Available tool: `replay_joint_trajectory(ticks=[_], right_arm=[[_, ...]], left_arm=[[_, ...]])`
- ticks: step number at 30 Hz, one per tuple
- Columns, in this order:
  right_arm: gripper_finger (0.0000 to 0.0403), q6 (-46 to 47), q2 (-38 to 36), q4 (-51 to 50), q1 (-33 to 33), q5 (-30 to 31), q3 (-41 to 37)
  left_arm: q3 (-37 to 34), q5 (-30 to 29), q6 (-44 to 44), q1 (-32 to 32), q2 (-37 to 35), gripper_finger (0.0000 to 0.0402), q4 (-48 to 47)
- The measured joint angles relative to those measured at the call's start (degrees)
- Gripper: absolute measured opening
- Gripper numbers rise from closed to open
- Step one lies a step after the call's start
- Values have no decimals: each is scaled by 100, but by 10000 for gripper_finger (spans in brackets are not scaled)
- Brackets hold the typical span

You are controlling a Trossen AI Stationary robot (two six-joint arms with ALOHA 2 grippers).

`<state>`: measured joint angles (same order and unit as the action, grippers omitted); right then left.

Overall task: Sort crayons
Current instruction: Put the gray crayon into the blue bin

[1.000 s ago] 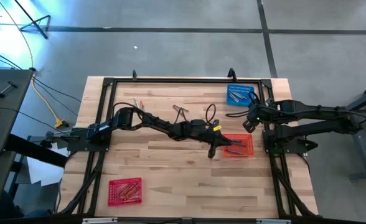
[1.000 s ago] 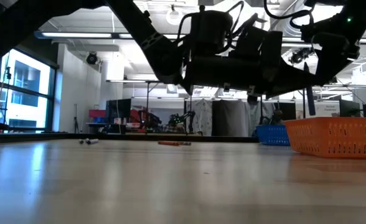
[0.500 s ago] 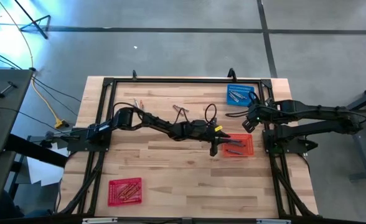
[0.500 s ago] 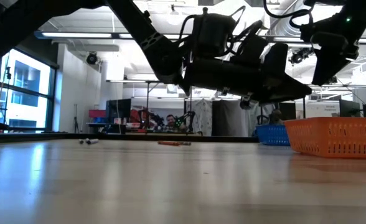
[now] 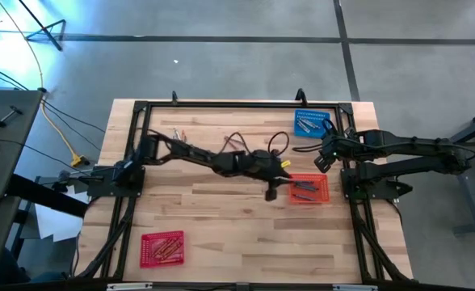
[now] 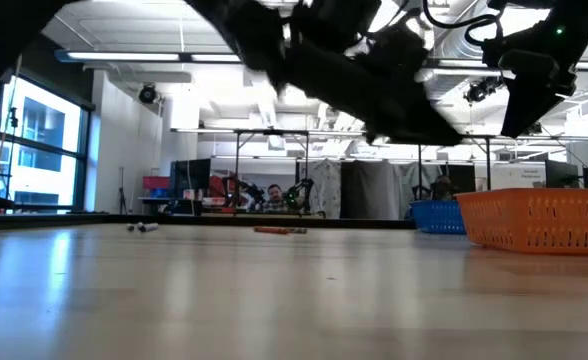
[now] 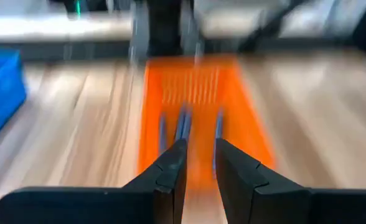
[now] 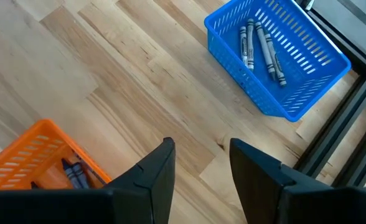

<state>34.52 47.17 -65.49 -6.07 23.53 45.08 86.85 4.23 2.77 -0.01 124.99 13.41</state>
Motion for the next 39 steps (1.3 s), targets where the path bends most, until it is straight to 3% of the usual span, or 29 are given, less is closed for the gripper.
replay_joint_trajectory(ticks=[6, 9, 14, 23, 35, 39], right_arm=[[145, 0, 1, 35, 0, 4, 0], [145, -4, 1, 130, 0, 60, 0], [145, -156, 1, 624, 0, 200, 0], [145, -397, 1, 883, 0, 148, 0], [145, -701, 3, 934, 0, 144, 0], [145, -911, 3, 1063, 0, 145, 0]], left_arm=[[-4, -1032, 803, 26, -649, 72, -3497], [-7, -1509, 1199, 175, -738, 72, -4317], [-3, -1493, 1345, 726, -672, 72, -4173], [-7, -974, 564, 1809, -575, 72, -4616], [-7, -703, 789, 2268, -575, 72, -4709], [-7, -343, 1200, 2385, -575, 72, -4711]])
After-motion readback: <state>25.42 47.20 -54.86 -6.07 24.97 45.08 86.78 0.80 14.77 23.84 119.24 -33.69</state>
